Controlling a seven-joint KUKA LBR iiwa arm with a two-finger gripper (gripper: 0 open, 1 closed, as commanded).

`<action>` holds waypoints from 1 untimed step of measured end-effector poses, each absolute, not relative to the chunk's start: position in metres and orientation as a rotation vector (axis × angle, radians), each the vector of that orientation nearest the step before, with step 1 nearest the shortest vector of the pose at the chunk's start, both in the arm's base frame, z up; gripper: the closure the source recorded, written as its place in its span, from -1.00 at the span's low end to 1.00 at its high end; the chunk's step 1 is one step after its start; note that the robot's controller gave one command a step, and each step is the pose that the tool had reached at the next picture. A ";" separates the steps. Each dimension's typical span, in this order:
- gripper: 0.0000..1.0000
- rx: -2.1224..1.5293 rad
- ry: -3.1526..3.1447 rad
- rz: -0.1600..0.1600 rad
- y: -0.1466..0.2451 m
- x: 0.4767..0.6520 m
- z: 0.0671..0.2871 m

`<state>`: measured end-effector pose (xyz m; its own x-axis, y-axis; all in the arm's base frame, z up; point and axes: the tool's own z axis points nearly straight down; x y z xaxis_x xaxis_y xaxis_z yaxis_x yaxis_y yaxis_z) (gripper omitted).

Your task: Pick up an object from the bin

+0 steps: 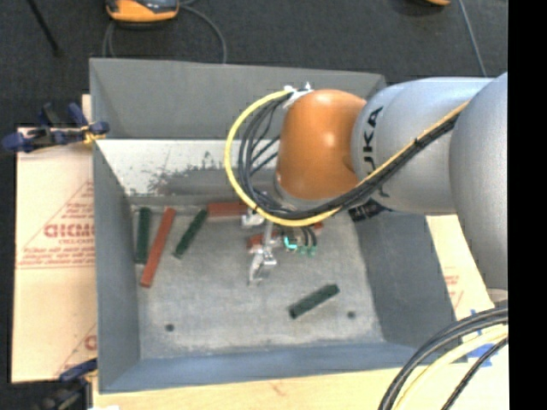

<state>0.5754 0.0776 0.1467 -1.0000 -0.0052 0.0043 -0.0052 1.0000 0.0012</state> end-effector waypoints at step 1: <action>-1.00 0.006 -3.145 -0.003 0.077 0.577 0.151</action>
Offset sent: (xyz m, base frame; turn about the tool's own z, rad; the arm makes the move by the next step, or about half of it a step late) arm 0.0345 -0.0735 -0.0680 0.0675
